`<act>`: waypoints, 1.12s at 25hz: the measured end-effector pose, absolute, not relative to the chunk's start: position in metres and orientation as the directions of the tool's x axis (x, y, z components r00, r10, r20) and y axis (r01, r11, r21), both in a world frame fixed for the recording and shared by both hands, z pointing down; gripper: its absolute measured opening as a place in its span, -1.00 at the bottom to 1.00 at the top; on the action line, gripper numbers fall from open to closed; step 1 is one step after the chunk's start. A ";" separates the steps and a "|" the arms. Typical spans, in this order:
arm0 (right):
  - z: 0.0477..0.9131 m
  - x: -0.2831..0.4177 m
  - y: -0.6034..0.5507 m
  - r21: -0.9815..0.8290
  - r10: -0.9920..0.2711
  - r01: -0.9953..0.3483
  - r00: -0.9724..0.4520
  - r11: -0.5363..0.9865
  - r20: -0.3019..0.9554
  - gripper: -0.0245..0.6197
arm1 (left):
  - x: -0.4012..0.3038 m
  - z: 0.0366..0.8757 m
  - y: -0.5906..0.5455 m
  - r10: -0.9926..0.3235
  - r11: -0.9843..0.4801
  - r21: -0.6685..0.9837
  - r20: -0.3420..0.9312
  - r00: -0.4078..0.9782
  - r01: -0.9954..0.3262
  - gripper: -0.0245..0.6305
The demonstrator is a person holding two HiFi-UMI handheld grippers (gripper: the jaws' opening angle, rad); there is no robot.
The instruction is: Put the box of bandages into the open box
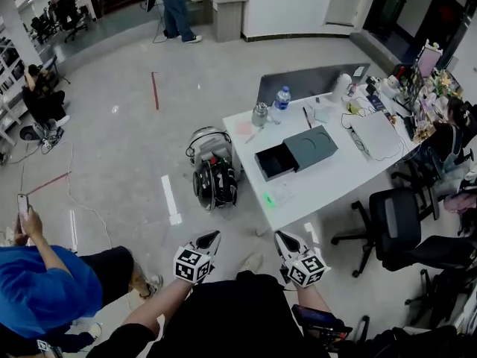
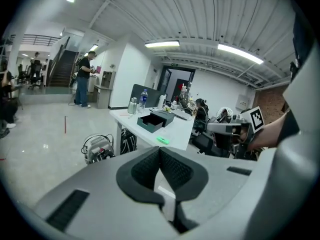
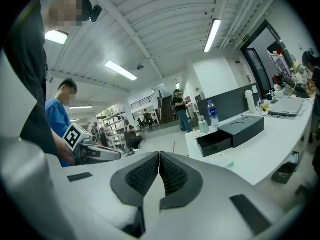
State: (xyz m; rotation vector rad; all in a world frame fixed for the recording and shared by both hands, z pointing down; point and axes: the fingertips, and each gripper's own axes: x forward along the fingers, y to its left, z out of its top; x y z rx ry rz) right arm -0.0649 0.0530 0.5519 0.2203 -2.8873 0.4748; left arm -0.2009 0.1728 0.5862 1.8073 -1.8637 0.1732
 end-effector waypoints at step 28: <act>0.556 -0.018 -0.085 -0.345 -0.271 -0.331 -0.939 0.878 0.211 -0.84 | -0.164 0.596 -0.013 -0.778 -0.153 0.201 0.579 0.244 -0.967 -0.90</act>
